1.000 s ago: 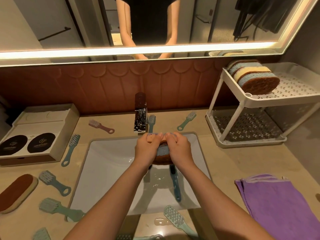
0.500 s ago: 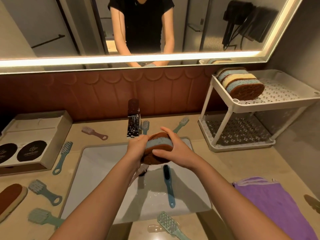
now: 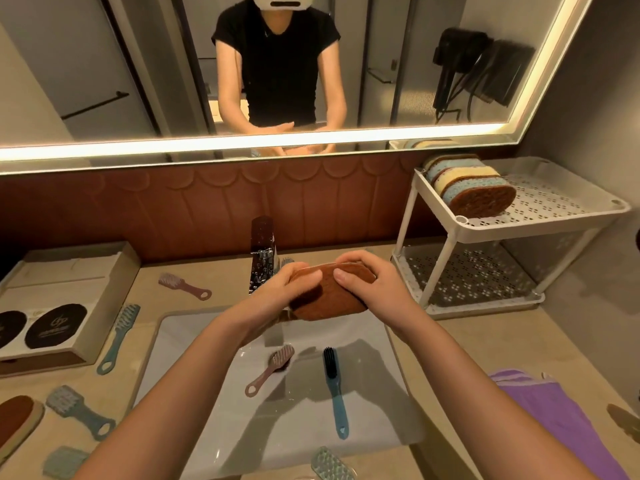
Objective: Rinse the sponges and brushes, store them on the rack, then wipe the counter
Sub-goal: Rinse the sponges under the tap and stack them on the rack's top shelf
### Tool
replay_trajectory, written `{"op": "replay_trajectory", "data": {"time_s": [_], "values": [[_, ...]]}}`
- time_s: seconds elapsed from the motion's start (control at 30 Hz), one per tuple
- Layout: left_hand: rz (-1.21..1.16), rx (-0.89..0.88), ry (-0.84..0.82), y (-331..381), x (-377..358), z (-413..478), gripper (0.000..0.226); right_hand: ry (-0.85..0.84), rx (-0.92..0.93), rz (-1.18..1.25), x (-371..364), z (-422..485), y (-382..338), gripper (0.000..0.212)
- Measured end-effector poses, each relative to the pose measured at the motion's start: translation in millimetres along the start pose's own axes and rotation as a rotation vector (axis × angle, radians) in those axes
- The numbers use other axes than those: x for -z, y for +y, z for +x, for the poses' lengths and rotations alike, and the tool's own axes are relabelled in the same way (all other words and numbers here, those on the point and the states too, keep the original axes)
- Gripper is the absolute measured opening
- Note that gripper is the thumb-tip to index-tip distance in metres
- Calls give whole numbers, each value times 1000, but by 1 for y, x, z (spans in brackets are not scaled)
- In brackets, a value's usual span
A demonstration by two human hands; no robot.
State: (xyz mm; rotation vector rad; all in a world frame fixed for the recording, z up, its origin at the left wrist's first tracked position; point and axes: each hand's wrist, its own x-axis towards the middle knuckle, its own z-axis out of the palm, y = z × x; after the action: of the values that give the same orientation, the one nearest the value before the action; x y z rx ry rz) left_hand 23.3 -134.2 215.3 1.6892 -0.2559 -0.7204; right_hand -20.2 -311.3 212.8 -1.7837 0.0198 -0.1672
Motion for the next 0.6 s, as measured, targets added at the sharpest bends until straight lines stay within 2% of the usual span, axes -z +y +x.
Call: {"op": "replay_trajectory", "data": {"time_s": [0.07,0.13,0.2,0.27,0.37,0.5,0.6], "values": [[105,-83,4,9,0,-1,70,48,-52,69,7,1,-5,32],[175,-163,34,21,-3,1,62,87,-100,129,14,2,-11,43],[206,-231,83,32,-11,6,53,110,-126,178,21,4,-18,51],[207,-315,127,42,-19,12,57,114,-152,178,31,6,-27,55],[275,-392,153,58,-32,24,71,88,-192,181,51,8,-43,47],[445,-530,205,82,-52,36,64,161,-183,214,83,8,-58,46],[575,-680,226,105,-72,47,64,170,-205,393,111,10,-70,36]]}}
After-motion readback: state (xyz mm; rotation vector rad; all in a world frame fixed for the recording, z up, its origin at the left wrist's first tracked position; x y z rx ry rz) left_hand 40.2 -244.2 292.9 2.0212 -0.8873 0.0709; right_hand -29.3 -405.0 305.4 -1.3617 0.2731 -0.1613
